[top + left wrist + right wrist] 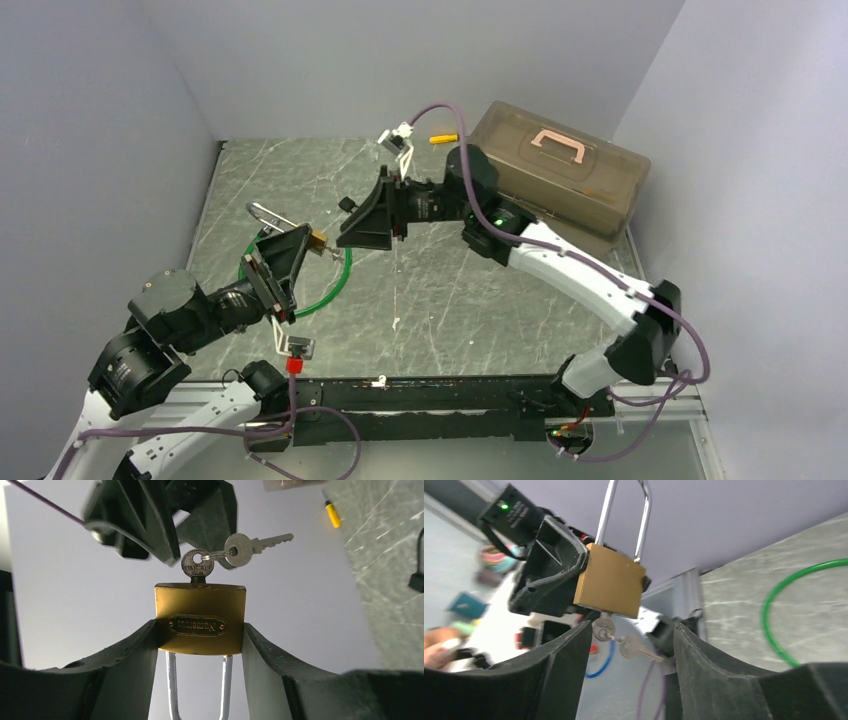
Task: Unlock with the key
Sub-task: Unlock the lock.
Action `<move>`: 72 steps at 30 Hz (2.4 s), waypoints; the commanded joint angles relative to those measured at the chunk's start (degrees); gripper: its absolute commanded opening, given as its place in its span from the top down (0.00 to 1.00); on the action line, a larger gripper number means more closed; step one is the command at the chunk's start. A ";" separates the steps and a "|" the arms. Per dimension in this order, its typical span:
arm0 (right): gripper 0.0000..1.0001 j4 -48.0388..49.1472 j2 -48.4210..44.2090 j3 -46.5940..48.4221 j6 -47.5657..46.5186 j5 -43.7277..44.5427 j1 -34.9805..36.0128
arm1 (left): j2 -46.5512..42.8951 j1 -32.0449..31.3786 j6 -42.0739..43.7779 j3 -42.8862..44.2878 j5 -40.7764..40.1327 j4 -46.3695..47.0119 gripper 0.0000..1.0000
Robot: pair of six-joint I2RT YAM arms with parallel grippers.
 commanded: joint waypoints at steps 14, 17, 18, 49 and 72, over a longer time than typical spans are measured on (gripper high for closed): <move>0.25 -37.64 0.30 24.96 -43.17 24.98 11.14 | 8.58 -0.34 -25.38 15.78 0.61 -8.36 1.00; 0.24 -40.93 3.56 28.87 -45.08 27.82 12.78 | 8.81 -0.36 -24.66 15.93 0.55 -8.49 1.00; 0.23 -42.02 4.44 29.95 -45.59 28.55 13.10 | 8.81 -0.42 -24.39 16.11 0.53 -8.55 1.00; 1.00 -30.64 -5.03 10.76 -39.75 16.17 6.88 | 8.39 -0.33 -41.35 20.04 -2.56 -16.22 0.14; 1.00 -42.63 -6.01 14.44 -46.06 9.60 6.79 | 29.61 5.65 -35.34 34.09 9.29 -44.33 0.60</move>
